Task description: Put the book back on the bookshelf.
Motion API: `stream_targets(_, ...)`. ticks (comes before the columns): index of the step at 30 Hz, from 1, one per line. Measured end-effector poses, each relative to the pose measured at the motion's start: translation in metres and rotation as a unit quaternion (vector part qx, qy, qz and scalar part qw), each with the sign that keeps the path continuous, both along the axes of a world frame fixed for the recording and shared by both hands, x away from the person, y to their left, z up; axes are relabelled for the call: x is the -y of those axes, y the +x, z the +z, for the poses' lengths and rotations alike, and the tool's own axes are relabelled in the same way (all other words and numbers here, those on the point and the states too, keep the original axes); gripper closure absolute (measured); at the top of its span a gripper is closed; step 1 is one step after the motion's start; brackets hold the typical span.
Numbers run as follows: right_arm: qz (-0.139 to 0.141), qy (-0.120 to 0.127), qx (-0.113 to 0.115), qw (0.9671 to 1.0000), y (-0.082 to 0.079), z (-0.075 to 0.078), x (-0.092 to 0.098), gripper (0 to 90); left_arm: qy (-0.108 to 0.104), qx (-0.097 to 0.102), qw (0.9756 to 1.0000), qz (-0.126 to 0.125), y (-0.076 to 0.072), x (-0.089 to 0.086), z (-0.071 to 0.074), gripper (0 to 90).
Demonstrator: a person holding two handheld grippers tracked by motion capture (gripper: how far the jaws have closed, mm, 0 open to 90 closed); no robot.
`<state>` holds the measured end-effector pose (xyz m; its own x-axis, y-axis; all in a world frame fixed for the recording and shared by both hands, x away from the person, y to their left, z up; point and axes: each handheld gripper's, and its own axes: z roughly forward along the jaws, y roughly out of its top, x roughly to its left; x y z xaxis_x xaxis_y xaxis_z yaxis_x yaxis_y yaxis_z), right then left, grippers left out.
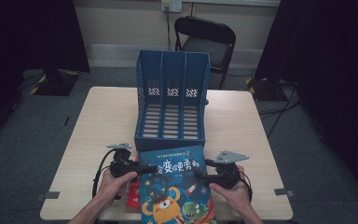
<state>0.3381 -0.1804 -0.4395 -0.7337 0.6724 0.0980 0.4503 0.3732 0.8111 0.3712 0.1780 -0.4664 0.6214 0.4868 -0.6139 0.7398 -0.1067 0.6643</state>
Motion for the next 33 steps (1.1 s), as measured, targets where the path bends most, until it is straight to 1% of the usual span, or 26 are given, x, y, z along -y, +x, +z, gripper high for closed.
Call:
stream_targets(1, -0.002, 0.000, 0.000, 1.0000, 0.001, 0.001, 0.000, 36.7, -0.002, 0.001, 1.0000, -0.001, 0.000, 0.000, 0.002, 48.8)
stream_targets(3, -0.004, 0.002, -0.001, 1.0000, 0.002, 0.003, -0.001, 36.8, -0.018, 0.002, 0.9998, -0.002, 0.001, -0.002, 0.006, 51.8)
stream_targets(4, -0.004, 0.005, -0.002, 1.0000, 0.003, 0.004, -0.001, 36.8, -0.025, 0.005, 0.9997, -0.006, 0.001, -0.003, 0.008, 53.7)
stream_targets(6, -0.002, 0.012, -0.007, 0.9999, 0.005, 0.006, 0.000, 37.0, -0.048, 0.010, 0.9986, -0.018, -0.001, -0.003, 0.015, 58.9)
stream_targets(8, -0.001, 0.018, -0.009, 0.9998, 0.006, 0.009, -0.001, 37.1, -0.055, 0.018, 0.9981, -0.021, -0.002, -0.002, 0.022, 62.0)
stream_targets(9, -0.002, 0.021, -0.007, 0.9998, 0.006, 0.011, -0.001, 37.2, -0.066, 0.018, 0.9974, -0.025, -0.001, -0.001, 0.025, 64.4)
stream_targets(11, -0.003, 0.026, -0.004, 0.9996, 0.007, 0.016, 0.000, 37.5, -0.079, 0.025, 0.9961, -0.033, 0.000, 0.005, 0.032, 68.5)
stream_targets(14, -0.001, 0.033, 0.003, 0.9994, 0.008, 0.024, -0.001, 38.6, -0.080, 0.034, 0.9949, -0.051, 0.001, 0.018, 0.043, 72.2)
stream_targets(15, 0.001, 0.035, 0.006, 0.9994, 0.007, 0.026, -0.002, 38.9, -0.079, 0.036, 0.9949, -0.051, 0.001, 0.020, 0.046, 73.2)
stream_targets(16, -0.003, 0.033, 0.007, 0.9994, 0.007, 0.029, -0.002, 39.1, -0.081, 0.035, 0.9948, -0.051, 0.001, 0.021, 0.048, 73.5)
stream_targets(18, -0.004, 0.035, 0.013, 0.9993, 0.007, 0.033, 0.000, 39.6, -0.081, 0.036, 0.9947, -0.052, 0.001, 0.022, 0.052, 74.4)
stream_targets(19, -0.005, 0.032, 0.015, 0.9994, 0.007, 0.034, 0.000, 39.7, -0.084, 0.037, 0.9943, -0.053, 0.001, 0.023, 0.054, 75.0)
stream_targets(20, -0.006, 0.032, 0.018, 0.9993, 0.007, 0.036, 0.001, 40.0, -0.089, 0.040, 0.9936, -0.056, 0.001, 0.023, 0.056, 76.4)
stream_targets(22, -0.009, 0.035, 0.025, 0.9990, 0.006, 0.040, 0.002, 41.2, -0.089, 0.050, 0.9933, -0.055, 0.000, 0.025, 0.061, 77.4)
stream_targets(23, -0.012, 0.036, 0.030, 0.9988, 0.006, 0.043, 0.002, 41.8, -0.089, 0.050, 0.9932, -0.056, -0.001, 0.025, 0.064, 78.0)
stream_targets(25, -0.014, 0.035, 0.036, 0.9986, 0.006, 0.048, 0.002, 42.0, -0.089, 0.057, 0.9929, -0.054, -0.002, 0.026, 0.069, 78.3)
stream_targets(27, -0.014, 0.039, 0.046, 0.9981, 0.006, 0.052, 0.003, 42.0, -0.092, 0.060, 0.9925, -0.053, -0.003, 0.027, 0.074, 78.8)
stream_targets(29, -0.013, 0.045, 0.055, 0.9974, 0.005, 0.056, 0.004, 40.6, -0.093, 0.065, 0.9918, -0.058, -0.004, 0.028, 0.077, 79.2)
stream_targets(30, -0.013, 0.049, 0.059, 0.9970, 0.005, 0.058, 0.005, 38.2, -0.095, 0.067, 0.9913, -0.061, -0.004, 0.028, 0.078, 79.5)
stream_targets(31, -0.011, 0.055, 0.059, 0.9967, 0.006, 0.059, 0.006, 36.1, -0.104, 0.065, 0.9903, -0.065, -0.005, 0.029, 0.079, 80.0)
stream_targets(32, -0.001, 0.072, 0.055, 0.9959, 0.006, 0.061, 0.007, 33.8, -0.110, 0.064, 0.9896, -0.067, -0.006, 0.030, 0.080, 80.8)
stream_targets(33, 0.005, 0.081, 0.052, 0.9954, 0.007, 0.061, 0.008, 33.1, -0.113, 0.065, 0.9891, -0.068, -0.006, 0.031, 0.081, 81.3)
